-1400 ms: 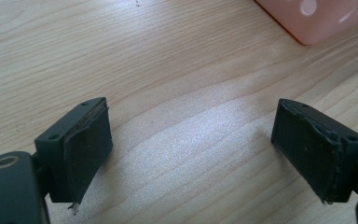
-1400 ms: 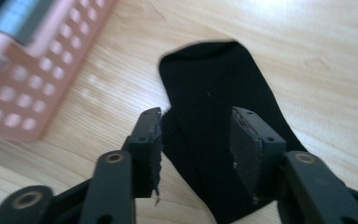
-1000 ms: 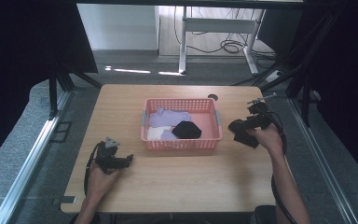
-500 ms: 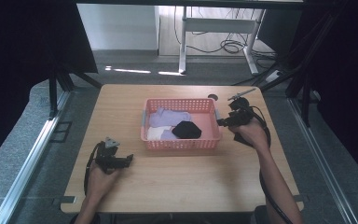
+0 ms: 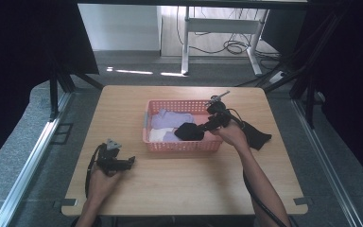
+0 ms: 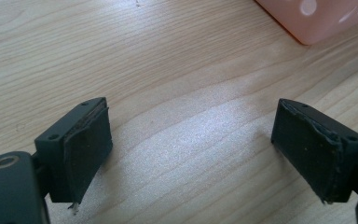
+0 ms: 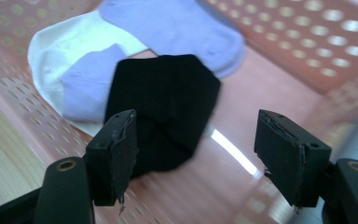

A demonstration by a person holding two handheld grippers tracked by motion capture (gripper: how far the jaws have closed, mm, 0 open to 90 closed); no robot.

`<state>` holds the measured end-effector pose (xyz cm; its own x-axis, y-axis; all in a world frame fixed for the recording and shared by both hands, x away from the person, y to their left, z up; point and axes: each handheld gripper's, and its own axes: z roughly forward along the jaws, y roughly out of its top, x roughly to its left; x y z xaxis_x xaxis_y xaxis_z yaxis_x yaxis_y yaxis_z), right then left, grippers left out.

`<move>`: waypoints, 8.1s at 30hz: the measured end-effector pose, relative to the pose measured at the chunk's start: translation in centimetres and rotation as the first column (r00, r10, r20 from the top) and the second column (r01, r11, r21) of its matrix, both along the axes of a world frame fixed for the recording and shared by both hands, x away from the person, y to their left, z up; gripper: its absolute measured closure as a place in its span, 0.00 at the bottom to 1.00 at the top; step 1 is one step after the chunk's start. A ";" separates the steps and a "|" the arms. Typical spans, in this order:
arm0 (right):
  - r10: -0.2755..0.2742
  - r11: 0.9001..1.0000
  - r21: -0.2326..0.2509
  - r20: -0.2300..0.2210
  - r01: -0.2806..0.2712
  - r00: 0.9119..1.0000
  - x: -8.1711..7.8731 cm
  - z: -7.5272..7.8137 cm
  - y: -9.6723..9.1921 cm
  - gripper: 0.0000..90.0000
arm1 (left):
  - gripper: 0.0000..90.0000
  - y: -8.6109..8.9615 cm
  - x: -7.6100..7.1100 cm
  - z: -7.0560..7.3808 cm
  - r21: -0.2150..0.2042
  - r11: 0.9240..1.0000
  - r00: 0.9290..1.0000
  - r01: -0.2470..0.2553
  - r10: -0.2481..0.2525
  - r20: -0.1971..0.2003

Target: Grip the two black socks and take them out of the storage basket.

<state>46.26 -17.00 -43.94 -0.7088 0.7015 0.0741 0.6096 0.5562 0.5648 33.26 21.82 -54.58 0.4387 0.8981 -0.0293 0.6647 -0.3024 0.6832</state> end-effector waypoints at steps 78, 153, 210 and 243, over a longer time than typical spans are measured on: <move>0.015 1.000 -0.004 0.120 -0.015 0.993 0.1 5.0 2.8 0.85 | 0.13 0.0 0.0 0.0 -0.001 1.000 1.000 0.000 0.000 0.000; -0.426 0.898 -0.085 0.068 0.431 0.902 -0.4 -2.6 -16.6 0.82 | 0.13 0.0 0.0 0.0 0.001 1.000 1.000 0.000 0.000 0.000; -0.225 0.971 -0.063 0.090 0.231 0.970 -6.2 0.5 -13.4 0.21 | 0.13 0.0 0.0 0.0 0.000 1.000 1.000 -0.001 0.001 0.000; -0.095 0.994 -0.057 0.031 0.097 0.995 -10.7 -5.4 -8.6 0.17 | 0.13 0.0 0.0 0.0 0.001 1.000 1.000 0.000 0.000 -0.001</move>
